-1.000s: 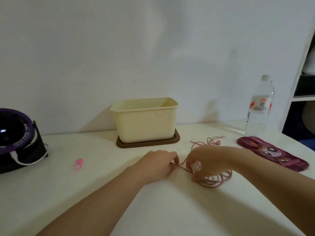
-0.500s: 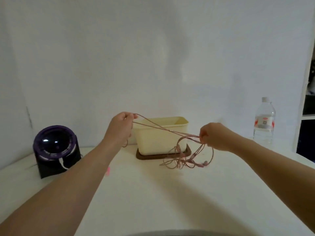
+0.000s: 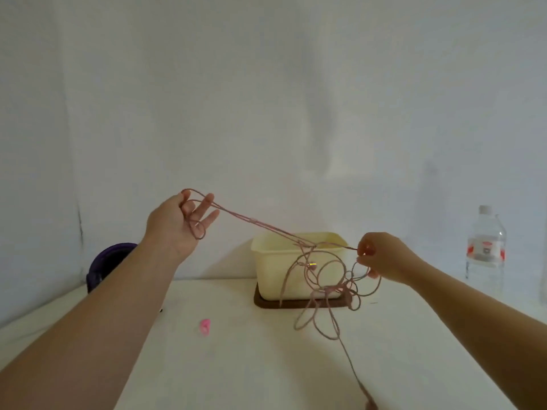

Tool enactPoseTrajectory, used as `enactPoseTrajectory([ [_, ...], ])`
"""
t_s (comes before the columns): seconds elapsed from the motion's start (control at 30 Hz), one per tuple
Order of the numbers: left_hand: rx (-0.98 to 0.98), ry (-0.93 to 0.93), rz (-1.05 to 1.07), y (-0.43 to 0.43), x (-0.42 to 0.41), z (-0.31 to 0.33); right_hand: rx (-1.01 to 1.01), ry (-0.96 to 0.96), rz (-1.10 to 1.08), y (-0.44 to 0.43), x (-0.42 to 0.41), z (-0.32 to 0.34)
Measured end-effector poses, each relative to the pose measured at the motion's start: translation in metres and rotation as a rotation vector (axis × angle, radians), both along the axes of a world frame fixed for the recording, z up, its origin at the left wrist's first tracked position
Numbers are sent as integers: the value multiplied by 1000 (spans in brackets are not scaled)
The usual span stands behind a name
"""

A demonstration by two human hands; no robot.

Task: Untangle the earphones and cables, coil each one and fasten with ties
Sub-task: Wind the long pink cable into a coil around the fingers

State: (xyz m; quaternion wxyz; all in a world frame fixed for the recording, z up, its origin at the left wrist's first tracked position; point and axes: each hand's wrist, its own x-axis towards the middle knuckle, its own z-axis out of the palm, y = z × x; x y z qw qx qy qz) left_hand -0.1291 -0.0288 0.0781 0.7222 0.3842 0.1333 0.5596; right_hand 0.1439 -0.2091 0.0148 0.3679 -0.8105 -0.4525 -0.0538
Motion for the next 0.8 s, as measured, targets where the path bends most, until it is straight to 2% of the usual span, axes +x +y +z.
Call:
enactPoseTrajectory([
  [0.07, -64, -93, -22, 11, -4, -8, 141, 218, 19, 4, 8, -5],
  [0.1, -90, -102, -21, 17, -4, -13, 186, 263, 3, 8, 11, -8],
  [0.2, -56, 62, 95, 33, -1, -32, 161, 106, -146, 13, 24, -21],
  [0.27, 125, 350, 268, 44, 2, -47, 104, 17, -228, 16, 28, -29],
  [0.4, 779, 1022, 669, 59, 4, -83, -87, -176, -409, 11, 33, -41],
  [0.47, 995, 1258, 717, 66, 4, -103, -188, -278, -486, 4, 38, -47],
  [0.53, 1060, 1405, 644, 73, 3, -121, -237, -277, -523, -3, 47, -53],
  [0.63, 1093, 1494, 567, 74, 5, -136, -267, -250, -509, -10, 57, -56],
  [0.8, 1112, 1409, 430, 65, 14, -137, -149, -257, -355, 0, 53, -41],
])
